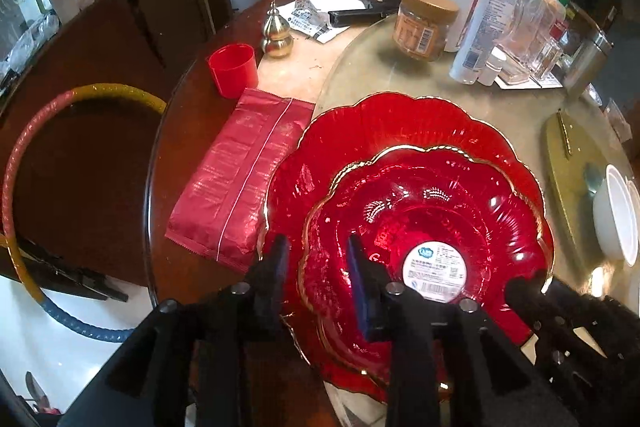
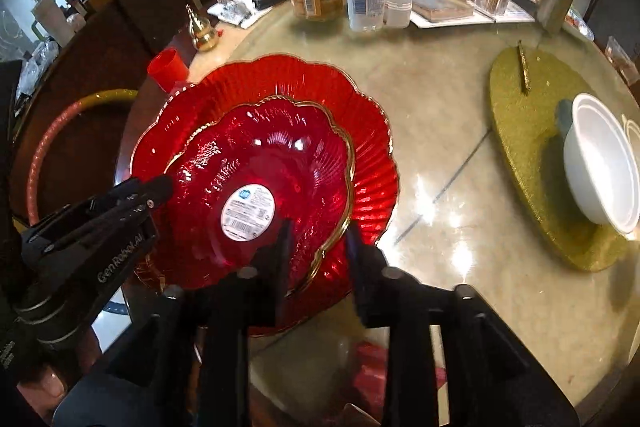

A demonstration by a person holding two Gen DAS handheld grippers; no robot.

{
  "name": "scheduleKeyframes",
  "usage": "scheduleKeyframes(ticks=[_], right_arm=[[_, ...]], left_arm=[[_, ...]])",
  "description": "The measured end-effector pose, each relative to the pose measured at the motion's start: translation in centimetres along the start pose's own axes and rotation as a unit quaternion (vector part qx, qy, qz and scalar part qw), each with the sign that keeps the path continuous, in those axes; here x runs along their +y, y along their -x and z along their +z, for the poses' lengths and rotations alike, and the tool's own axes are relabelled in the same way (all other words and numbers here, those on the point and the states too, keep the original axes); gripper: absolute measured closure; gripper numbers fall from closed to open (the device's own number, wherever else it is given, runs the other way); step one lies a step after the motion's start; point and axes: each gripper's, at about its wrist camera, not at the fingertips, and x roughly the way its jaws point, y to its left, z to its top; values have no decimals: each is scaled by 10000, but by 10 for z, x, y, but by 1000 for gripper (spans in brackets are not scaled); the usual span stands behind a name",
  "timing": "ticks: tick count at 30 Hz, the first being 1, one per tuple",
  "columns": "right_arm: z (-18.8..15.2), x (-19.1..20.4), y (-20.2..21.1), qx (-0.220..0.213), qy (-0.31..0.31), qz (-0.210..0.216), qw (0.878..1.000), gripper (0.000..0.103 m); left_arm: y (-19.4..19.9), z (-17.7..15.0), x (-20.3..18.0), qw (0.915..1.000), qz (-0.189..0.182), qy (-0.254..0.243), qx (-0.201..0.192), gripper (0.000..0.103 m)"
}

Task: Organize plates and bowls
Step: 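Open the left tool and withdraw from the stacked red bowls, then move the left tool to the white foam bowl and grasp its rim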

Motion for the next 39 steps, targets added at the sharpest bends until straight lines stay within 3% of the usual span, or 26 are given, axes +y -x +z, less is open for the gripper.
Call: scheduleKeyframes(ticks=[1, 7, 10, 15, 21, 30, 32, 33, 39], right_arm=[[1, -1, 2, -38, 8, 11, 10000, 63], [-1, -17, 25, -330, -86, 60, 9994, 63], [-8, -36, 42, -645, -296, 297, 9970, 63], [-30, -77, 61, -982, -765, 623, 9903, 63], [-56, -131, 85, -1163, -1235, 738, 9827, 63], [-98, -226, 123, -1439, -1935, 463, 9694, 61], [-102, -253, 127, -1430, -2272, 444, 9623, 43], [-103, -267, 128, -1435, -2437, 508, 9578, 39], [-90, -321, 105, -1079, -2992, 672, 9457, 37]], left_arm=[[0, 0, -1, 10000, 0, -20, 1, 68], [15, 2, -1, 9996, 129, 24, -266, 58], [34, -1, 2, 9973, 198, 162, -688, 49], [67, -8, -16, 9910, -170, 167, -1321, 46], [91, -17, -70, 9819, -867, -362, -1643, 37], [79, -22, -171, 9749, -1406, -1155, -1285, 34], [72, -20, -192, 9741, -1516, -1242, -1126, 29], [66, -18, -204, 9740, -1562, -1274, -1038, 29], [42, -11, -251, 9748, -1617, -1415, -591, 28]])
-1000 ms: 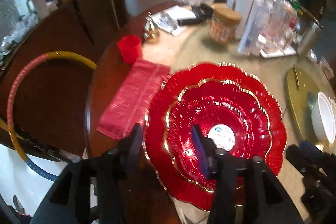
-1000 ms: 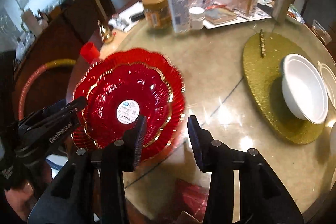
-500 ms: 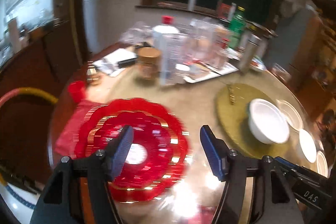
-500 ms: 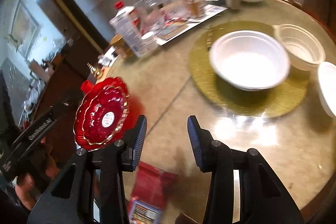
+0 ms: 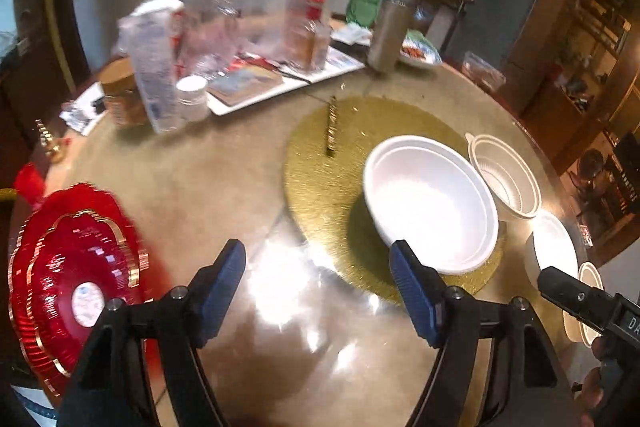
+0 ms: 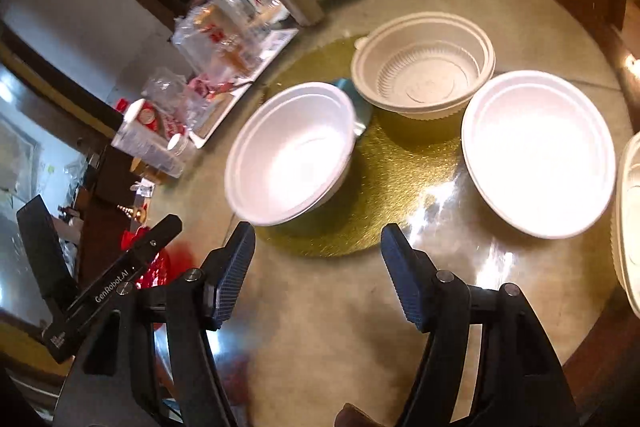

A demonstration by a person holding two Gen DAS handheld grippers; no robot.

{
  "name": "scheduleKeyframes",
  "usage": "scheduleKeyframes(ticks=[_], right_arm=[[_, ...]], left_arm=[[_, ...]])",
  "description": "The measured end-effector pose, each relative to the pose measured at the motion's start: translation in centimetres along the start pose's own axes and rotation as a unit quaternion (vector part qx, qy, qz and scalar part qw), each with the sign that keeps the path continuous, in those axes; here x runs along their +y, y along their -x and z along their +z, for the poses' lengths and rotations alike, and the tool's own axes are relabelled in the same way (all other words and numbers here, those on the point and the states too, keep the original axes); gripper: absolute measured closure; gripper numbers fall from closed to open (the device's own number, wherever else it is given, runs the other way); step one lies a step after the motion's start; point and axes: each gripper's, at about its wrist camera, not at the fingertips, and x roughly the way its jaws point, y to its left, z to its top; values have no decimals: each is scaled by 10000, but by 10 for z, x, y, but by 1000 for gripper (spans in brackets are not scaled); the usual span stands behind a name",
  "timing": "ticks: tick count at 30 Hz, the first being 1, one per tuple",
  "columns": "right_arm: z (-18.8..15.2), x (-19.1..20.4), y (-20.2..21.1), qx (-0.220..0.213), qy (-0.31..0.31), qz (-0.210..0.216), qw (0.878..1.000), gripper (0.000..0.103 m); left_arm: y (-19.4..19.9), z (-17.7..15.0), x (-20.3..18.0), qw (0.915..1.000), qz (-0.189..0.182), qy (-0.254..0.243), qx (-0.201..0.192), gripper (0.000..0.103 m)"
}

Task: Organize plates and bowls
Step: 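Move the left tool to the white foam bowl and grasp its rim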

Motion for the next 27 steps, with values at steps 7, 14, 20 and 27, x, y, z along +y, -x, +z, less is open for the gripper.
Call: scheduleKeyframes(ticks=[7, 14, 20, 27], right_arm=[[33, -20, -34, 282, -332, -19, 9990, 37], [49, -20, -56, 355, -385, -172, 9985, 37], [55, -17, -65, 384, -265, -275, 9985, 39], [59, -20, -76, 458, -236, -398, 9979, 54]], left_arm=[[-34, 14, -22, 9991, 94, -204, 371, 28], [-54, 24, -32, 9984, 133, -215, 506, 28], [-68, 27, -36, 9979, 124, -156, 616, 28], [-81, 29, -37, 9975, 197, -120, 669, 28]])
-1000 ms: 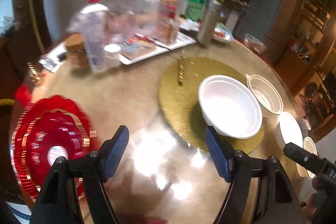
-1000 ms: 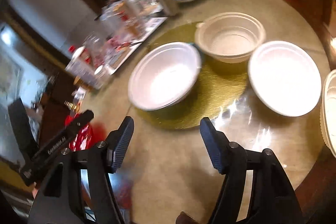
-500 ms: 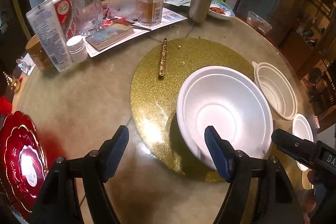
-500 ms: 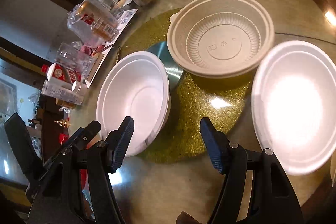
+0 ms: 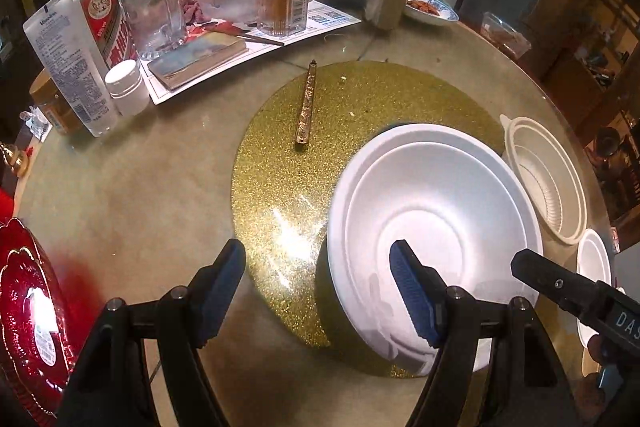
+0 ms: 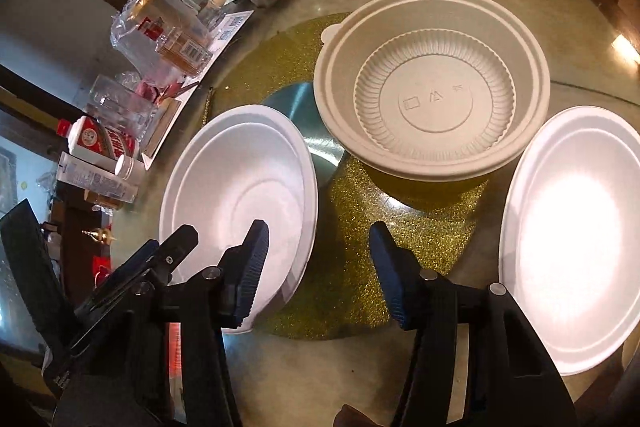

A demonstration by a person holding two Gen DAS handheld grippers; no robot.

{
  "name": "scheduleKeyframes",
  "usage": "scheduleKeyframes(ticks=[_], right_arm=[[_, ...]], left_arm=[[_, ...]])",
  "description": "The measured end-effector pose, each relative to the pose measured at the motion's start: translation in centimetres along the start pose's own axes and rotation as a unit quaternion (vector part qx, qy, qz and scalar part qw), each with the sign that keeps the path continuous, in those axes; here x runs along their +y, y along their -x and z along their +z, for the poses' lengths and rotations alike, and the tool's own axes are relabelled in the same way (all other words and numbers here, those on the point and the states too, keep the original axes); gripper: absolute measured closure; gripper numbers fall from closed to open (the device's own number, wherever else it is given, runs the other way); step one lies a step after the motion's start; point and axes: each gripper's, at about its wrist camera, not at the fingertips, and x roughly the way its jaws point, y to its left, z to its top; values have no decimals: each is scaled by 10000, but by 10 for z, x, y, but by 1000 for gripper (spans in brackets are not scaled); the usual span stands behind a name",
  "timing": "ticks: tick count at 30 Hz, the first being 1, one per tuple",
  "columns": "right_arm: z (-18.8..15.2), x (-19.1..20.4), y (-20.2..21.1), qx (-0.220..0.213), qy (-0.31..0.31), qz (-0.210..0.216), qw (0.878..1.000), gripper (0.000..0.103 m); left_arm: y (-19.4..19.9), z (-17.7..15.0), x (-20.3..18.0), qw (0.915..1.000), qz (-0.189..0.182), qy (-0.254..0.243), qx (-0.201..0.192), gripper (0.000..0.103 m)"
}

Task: Organize plates and bowls
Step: 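Move the left tool to the white foam bowl and grasp its rim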

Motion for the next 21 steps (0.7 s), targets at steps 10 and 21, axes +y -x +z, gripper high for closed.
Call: scheduleKeyframes(ticks=[10, 21], right_arm=[[0, 1, -13, 134, 103, -84, 9998, 71], [-2, 7, -23, 169, 287, -266, 9991, 90]], left_arm=[[-14, -2, -6, 9999, 100, 3, 86, 28], [-22, -3, -11, 9997, 183, -86, 103, 35]])
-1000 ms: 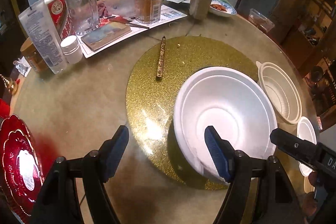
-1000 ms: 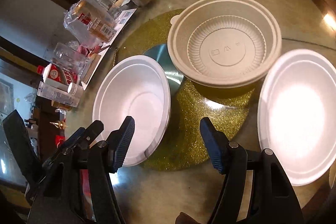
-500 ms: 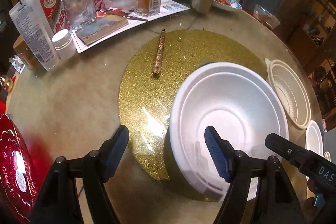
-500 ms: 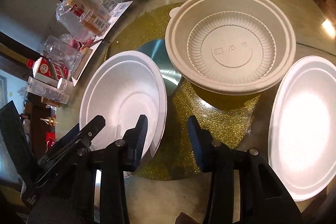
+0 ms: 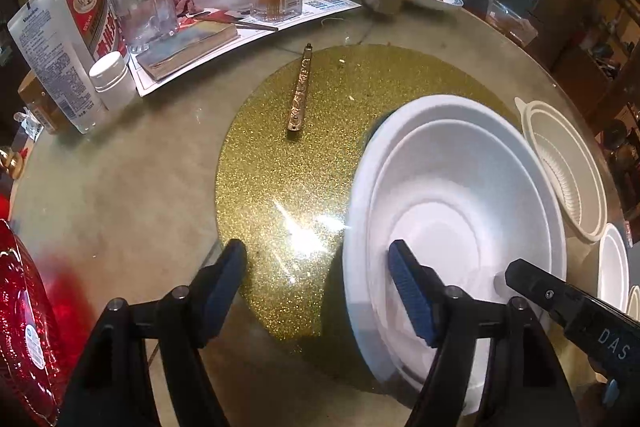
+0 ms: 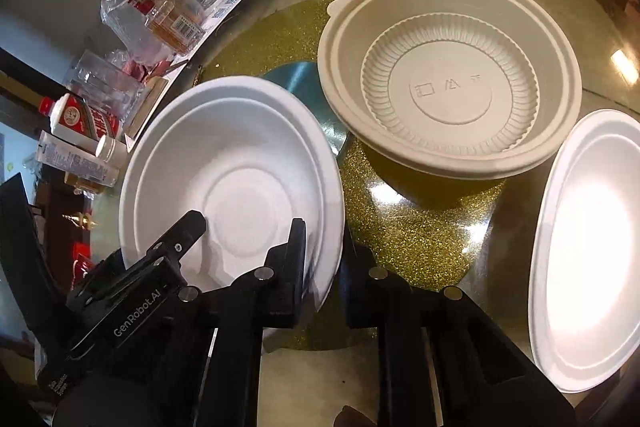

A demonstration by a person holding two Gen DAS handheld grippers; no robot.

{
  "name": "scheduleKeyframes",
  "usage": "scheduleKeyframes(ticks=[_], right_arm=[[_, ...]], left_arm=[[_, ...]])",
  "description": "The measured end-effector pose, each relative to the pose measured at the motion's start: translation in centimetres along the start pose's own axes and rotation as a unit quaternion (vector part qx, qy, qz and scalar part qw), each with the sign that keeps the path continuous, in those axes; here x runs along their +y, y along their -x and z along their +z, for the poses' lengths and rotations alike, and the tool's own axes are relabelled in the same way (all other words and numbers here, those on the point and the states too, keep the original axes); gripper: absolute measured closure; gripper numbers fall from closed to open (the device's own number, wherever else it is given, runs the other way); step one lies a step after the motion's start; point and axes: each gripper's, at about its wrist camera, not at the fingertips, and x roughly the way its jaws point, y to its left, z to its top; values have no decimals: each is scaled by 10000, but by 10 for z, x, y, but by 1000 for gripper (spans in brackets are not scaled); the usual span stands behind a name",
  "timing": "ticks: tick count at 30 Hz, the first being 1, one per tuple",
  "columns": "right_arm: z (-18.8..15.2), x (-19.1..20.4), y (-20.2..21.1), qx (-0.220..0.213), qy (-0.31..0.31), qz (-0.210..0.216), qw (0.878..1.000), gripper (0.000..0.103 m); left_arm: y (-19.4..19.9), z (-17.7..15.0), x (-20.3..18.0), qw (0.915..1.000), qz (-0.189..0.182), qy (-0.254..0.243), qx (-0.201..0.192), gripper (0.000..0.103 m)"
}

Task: Organize plates and bowls

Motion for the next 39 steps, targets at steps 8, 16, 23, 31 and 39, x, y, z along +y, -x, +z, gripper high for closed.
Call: scheduleKeyframes(ticks=[8, 16, 23, 31, 39], right_arm=[[-6, 14, 3, -153, 294, -114, 9994, 91], [-7, 16, 4, -194, 337, -82, 9992, 91], [-7, 14, 6, -180, 287, 32, 9994, 91], [-15, 25, 16, -354, 475, -81, 9982, 91], [-29, 48, 38, -638, 802, -203, 9945, 91]], left_arm=[[1, -4, -10, 9993, -199, -310, 16, 74], [1, -5, -10, 9990, -265, -345, 46, 85], [2, -6, -7, 9990, -307, -318, 69, 91], [16, -11, -2, 9990, -279, -326, -120, 94], [44, -23, 11, 9982, -290, -326, -422, 93]])
